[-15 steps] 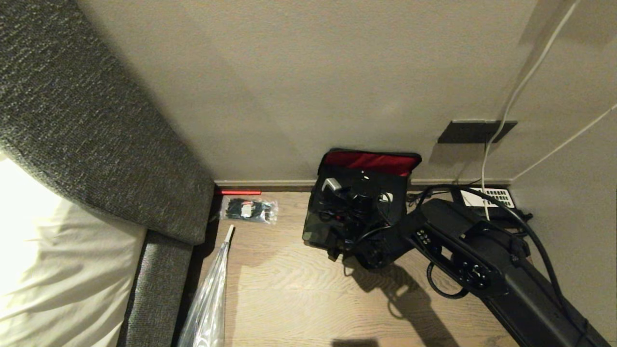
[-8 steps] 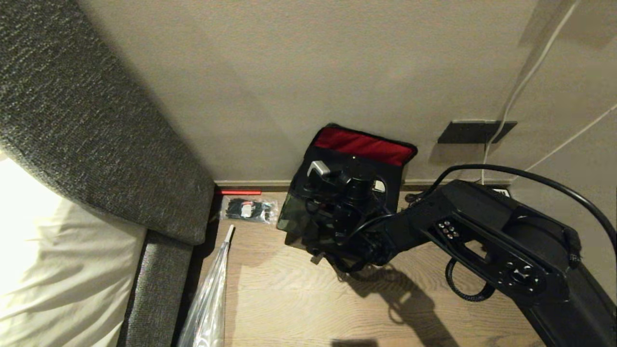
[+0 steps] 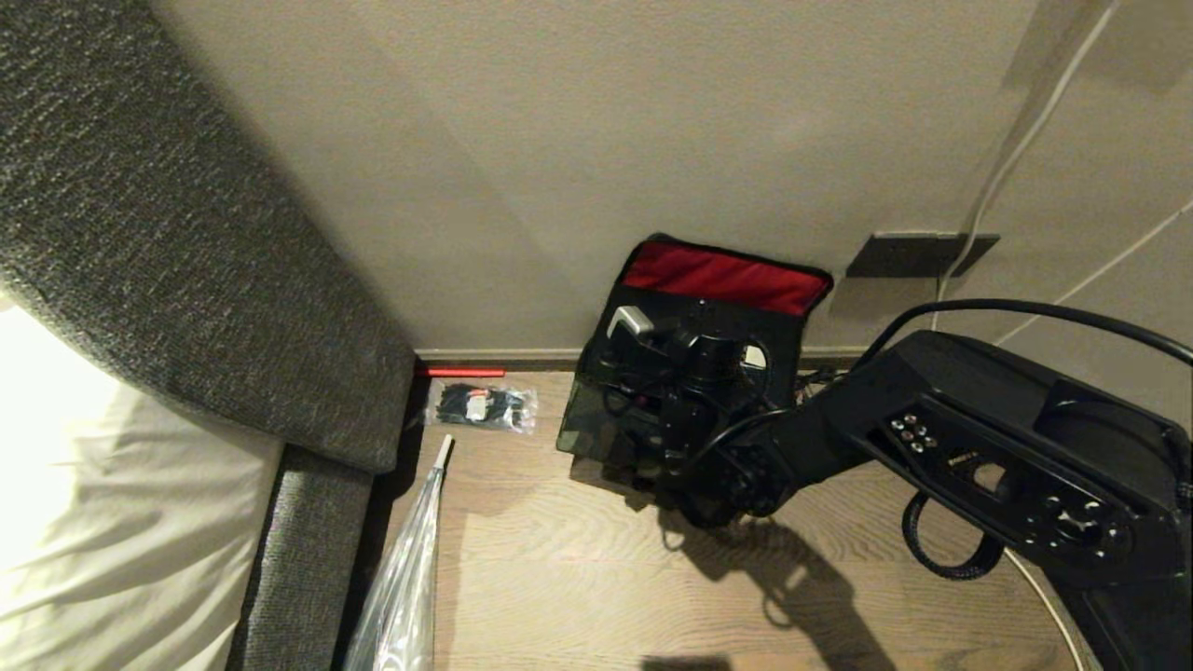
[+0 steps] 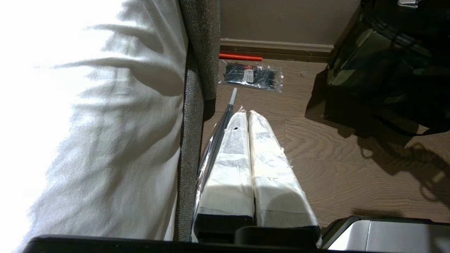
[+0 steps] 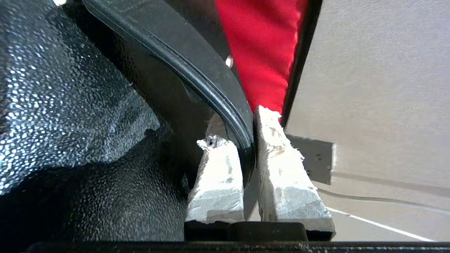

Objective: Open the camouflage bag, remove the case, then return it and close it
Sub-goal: Lift the black box

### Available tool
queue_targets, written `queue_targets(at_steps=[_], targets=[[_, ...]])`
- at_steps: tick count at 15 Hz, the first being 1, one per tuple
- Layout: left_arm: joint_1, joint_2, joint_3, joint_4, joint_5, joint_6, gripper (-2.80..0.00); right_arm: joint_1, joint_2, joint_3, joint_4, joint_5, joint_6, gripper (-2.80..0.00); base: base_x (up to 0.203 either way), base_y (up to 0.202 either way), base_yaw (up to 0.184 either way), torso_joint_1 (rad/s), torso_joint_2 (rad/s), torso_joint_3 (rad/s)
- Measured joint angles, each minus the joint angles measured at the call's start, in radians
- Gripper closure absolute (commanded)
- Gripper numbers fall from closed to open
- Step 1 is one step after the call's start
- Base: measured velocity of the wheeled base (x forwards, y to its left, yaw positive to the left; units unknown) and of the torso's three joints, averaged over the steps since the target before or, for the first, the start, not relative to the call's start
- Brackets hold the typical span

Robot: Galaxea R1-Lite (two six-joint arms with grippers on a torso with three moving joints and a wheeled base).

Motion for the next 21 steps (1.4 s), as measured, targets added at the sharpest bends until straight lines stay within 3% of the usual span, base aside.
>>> queue_targets(at_steps=[4,11,18,21], targets=[[0.0,0.0,0.0,0.001,0.001,0.0,0.0,-0.02,-0.016,0.057,-0.008,0.071,0.007,0.0,0.0,0.0,0.0,0.0,0.0,0.0],[0.0,0.0,0.0,0.001,0.0,0.0,0.0,-0.041,-0.004,0.089,0.009,0.072,0.033,0.0,0.0,0.0,0.0,0.0,0.0,0.0],[0.0,0.0,0.0,0.0,0.0,0.0,0.0,-0.063,0.081,0.014,0.034,0.088,0.051,0.0,0.0,0.0,0.0,0.0,0.0,0.0],[0.0,0.0,0.0,0.0,0.0,0.0,0.0,-0.065,0.135,-0.087,0.108,0.088,0.113,0.0,0.0,0.0,0.0,0.0,0.0,0.0]])
